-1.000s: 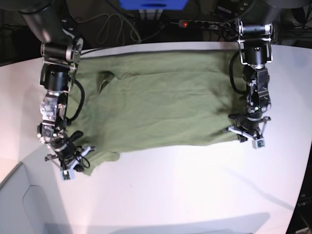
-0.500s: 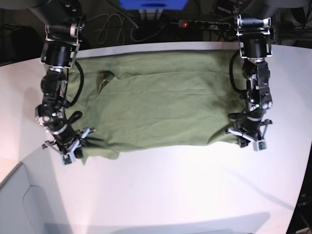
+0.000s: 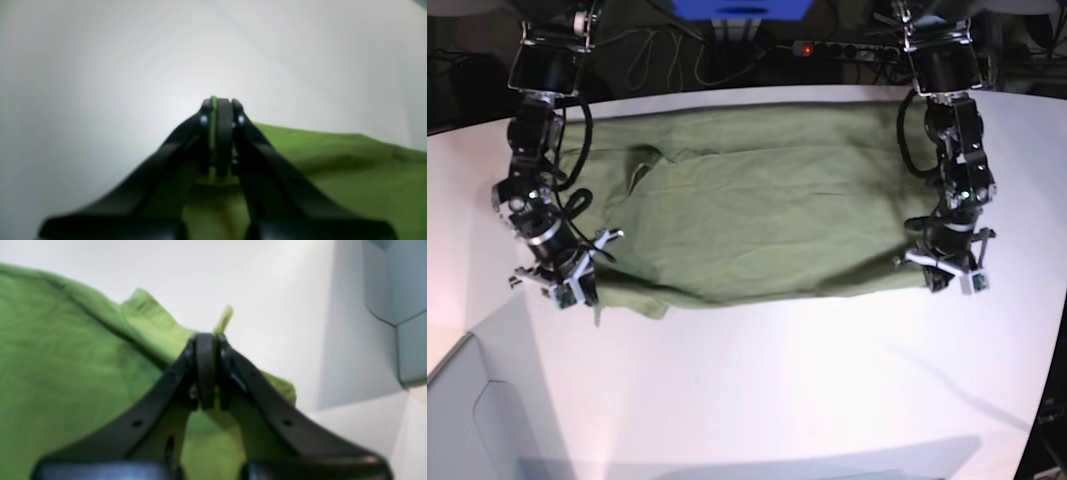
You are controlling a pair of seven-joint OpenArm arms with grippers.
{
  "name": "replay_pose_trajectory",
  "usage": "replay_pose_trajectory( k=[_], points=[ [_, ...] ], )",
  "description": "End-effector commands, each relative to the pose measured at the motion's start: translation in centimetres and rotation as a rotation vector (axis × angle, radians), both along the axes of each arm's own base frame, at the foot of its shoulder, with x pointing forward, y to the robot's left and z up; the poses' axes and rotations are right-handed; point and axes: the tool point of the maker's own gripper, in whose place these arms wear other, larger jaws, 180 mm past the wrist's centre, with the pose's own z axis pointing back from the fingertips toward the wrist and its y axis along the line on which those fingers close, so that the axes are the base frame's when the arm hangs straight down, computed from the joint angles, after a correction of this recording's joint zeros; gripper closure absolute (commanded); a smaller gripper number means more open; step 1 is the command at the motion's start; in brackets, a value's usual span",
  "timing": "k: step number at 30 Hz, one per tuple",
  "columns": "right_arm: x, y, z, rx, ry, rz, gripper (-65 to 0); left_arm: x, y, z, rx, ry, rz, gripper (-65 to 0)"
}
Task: Fold the T-shirt properly
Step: 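Lift the grasped edge and fold it over toward the first edge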
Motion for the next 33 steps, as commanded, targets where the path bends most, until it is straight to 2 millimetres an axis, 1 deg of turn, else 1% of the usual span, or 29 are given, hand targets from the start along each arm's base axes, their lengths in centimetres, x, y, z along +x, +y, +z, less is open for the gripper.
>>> replay_pose_trajectory(
  k=[1,5,7,11,13,15,21,23,25,26,29,33],
  points=[
    [0.6,0.1,2.0,0.004,-0.063,0.019,-0.1,0.4,0.5,1.5,0.017,-0.049,0.004,0.0],
    [-0.2,0.2,1.7,0.0,-0.058,0.025,-0.1,-0.6,0.4,0.7,0.02,-0.027,0.003,0.0],
    [-0.5,0.2,1.4,0.001,-0.052,0.026,-0.1,-0.9,0.4,0.7,0.023,-0.027,0.002,0.0],
    [-0.8,0.3,1.1,0.024,-0.044,0.025,-0.1,-1.5,1.6,1.0,0.023,-0.035,0.037,0.0],
    [-1.1,-1.0,1.1,0.033,-0.044,-0.004,-0.1,-1.7,2.0,1.1,0.019,-0.038,0.055,0.0],
    [-1.2,-1.5,0.7,0.04,-0.035,-0.021,-0.1,-1.8,2.4,1.1,0.019,-0.039,0.064,0.0],
    [-1.6,-2.5,0.1,0.03,-0.017,-0.036,-0.1,-1.8,2.1,1.1,0.017,-0.038,0.06,0.0],
    [-2.0,-2.9,-0.2,0.029,-0.008,-0.045,-0.1,-2.3,2.1,0.6,0.018,-0.025,0.059,0.0],
    [-2.1,-2.9,-0.3,0.028,-0.004,-0.044,-0.1,-2.5,2.1,0.8,0.022,-0.031,0.056,0.0],
    [-2.1,-2.9,-0.4,0.028,-0.003,-0.044,-0.1,-2.8,2.0,0.6,0.024,-0.024,0.055,0.0],
    [-2.9,-2.8,-1.1,0.027,0.019,-0.043,-0.1,-3.4,1.7,1.0,0.034,-0.029,0.045,0.0],
    [-3.1,-2.8,-1.4,0.028,0.027,-0.043,-0.1,-4.4,1.3,1.2,0.048,-0.028,0.031,0.0]
  ],
)
